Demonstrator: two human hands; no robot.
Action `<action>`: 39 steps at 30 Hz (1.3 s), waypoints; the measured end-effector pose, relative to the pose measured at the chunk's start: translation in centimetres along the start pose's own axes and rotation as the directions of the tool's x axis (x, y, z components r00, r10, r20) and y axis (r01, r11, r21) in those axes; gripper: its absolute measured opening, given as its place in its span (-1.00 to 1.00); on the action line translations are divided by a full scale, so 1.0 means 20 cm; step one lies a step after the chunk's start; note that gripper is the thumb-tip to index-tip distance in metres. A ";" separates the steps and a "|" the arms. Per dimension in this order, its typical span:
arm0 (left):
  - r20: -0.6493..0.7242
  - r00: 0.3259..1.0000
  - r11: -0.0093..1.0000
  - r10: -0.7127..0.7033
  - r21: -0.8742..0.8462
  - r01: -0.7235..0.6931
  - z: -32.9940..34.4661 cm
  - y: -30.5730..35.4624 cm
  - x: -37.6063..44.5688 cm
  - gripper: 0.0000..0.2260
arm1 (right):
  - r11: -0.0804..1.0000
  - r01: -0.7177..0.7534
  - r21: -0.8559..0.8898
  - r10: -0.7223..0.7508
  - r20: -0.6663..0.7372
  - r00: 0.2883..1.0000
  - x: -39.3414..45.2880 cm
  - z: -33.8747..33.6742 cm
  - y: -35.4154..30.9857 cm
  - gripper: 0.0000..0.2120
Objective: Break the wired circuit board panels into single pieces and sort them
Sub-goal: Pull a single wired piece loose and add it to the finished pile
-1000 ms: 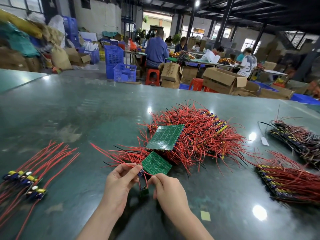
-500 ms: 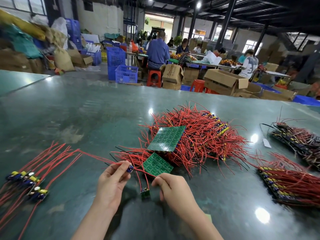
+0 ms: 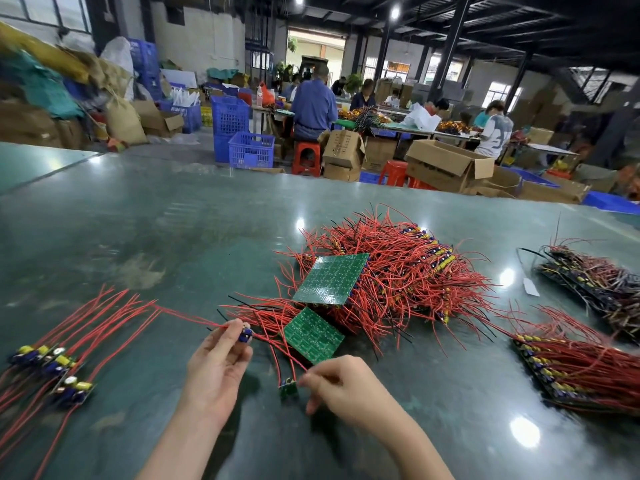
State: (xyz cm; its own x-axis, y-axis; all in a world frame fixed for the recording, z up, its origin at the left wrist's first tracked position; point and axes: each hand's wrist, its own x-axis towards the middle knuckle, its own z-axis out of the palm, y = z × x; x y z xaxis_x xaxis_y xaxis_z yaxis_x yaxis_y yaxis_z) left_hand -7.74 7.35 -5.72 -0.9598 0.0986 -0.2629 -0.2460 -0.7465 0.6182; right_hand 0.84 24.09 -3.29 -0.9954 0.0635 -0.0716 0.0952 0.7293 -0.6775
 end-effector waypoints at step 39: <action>0.179 0.979 0.944 -0.096 0.328 0.033 0.05 -0.06 -0.08 -0.76 | 0.892 0.061 0.448 -0.041 -0.053 0.998 0.02 0.14 -0.04 -0.83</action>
State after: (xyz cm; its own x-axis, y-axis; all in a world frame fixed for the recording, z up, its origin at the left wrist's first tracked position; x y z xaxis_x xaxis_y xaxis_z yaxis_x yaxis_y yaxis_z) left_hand -6.07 8.78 -5.21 -0.9404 0.2858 -0.1846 -0.3082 -0.4859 0.8179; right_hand 0.37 21.70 -4.83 -0.9976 0.0692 -0.0049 0.0287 0.3487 -0.9368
